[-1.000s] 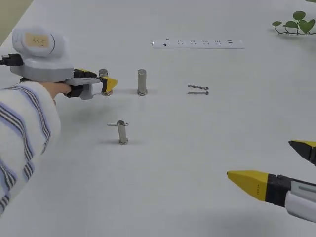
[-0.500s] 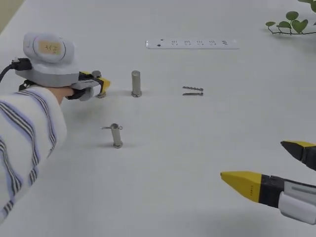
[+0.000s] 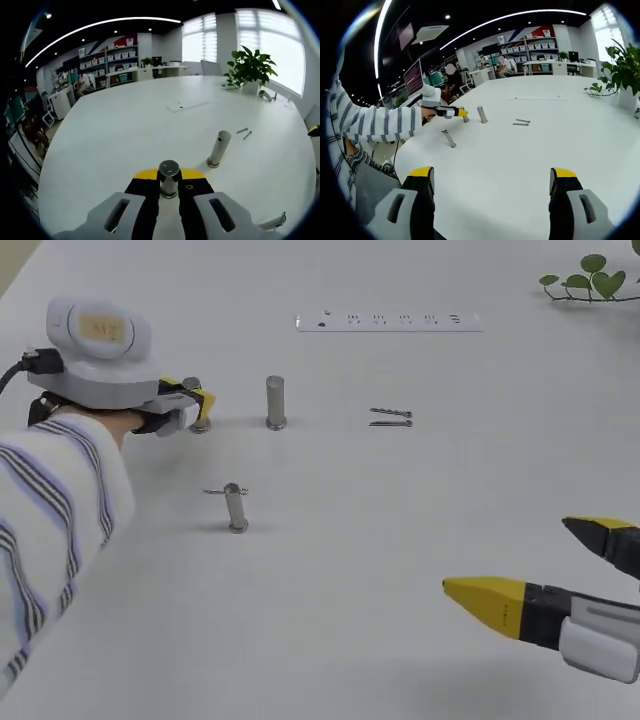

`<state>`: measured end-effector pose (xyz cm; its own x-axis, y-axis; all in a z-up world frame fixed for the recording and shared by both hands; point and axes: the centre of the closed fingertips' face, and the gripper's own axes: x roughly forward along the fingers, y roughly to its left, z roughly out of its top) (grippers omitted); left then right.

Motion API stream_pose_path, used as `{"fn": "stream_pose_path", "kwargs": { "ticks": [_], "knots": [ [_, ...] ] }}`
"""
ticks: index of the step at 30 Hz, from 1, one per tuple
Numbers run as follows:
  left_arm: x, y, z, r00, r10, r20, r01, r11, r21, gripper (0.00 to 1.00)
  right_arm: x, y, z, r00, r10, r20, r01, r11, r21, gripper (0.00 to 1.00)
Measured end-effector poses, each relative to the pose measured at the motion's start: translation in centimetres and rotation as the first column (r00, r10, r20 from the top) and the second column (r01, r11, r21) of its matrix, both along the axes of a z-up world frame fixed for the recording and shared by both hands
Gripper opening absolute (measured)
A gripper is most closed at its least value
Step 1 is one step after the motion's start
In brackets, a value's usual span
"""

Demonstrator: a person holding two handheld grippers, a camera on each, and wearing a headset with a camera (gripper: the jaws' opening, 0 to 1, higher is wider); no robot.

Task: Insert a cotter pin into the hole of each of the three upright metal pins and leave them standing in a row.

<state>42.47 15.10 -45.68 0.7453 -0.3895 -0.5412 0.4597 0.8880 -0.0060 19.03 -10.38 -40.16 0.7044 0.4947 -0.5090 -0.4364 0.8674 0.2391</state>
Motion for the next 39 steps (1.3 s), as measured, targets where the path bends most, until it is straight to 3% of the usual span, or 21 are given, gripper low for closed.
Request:
{"fn": "stream_pose_path", "kwargs": {
  "ticks": [5,12,16,18,21,25,27,30,39],
  "knots": [
    [-0.3,0.4,2.0,1.000,0.001,0.021,-0.001,1.000,-0.030,0.09,0.0,0.2,0.4,1.000,0.003,0.012,-0.003,1.000,0.005,0.95],
    [-1.0,0.9,5.5,0.997,-0.025,0.077,0.027,1.000,-0.014,0.09,0.1,0.2,1.0,0.999,0.003,0.032,-0.004,1.000,0.018,0.94],
    [-2.3,0.5,8.0,0.994,-0.027,0.102,0.032,0.998,-0.049,0.09,0.1,0.3,1.4,0.999,0.011,0.047,-0.012,1.000,0.026,0.94],
    [-2.8,0.2,8.7,0.993,-0.034,0.114,0.039,0.998,-0.043,0.09,0.1,0.4,1.6,0.998,0.015,0.054,-0.016,0.999,0.028,0.94],
    [-3.6,-0.4,9.3,0.994,-0.046,0.095,0.048,0.999,-0.017,0.09,0.1,0.7,2.1,0.997,0.024,0.070,-0.027,0.999,0.036,0.94],
    [-5.0,-1.2,10.4,0.996,-0.041,0.080,0.045,0.998,-0.051,0.09,0.1,1.0,2.6,0.995,0.037,0.088,-0.040,0.998,0.041,0.94],
    [-5.7,-1.7,10.8,0.996,-0.044,0.074,0.047,0.998,-0.042,0.09,0.1,1.0,2.8,0.995,0.041,0.096,-0.045,0.998,0.043,0.94],
    [-6.8,-2.2,11.1,0.996,-0.063,0.061,0.064,0.998,-0.009,0.09,0.1,1.1,3.0,0.994,0.046,0.104,-0.051,0.998,0.045,0.94],
    [-10.9,-4.4,11.1,0.994,-0.096,0.045,0.097,0.995,-0.008,0.09,-0.1,1.3,3.4,0.990,0.066,0.123,-0.072,0.996,0.046,0.94]
  ]
}}
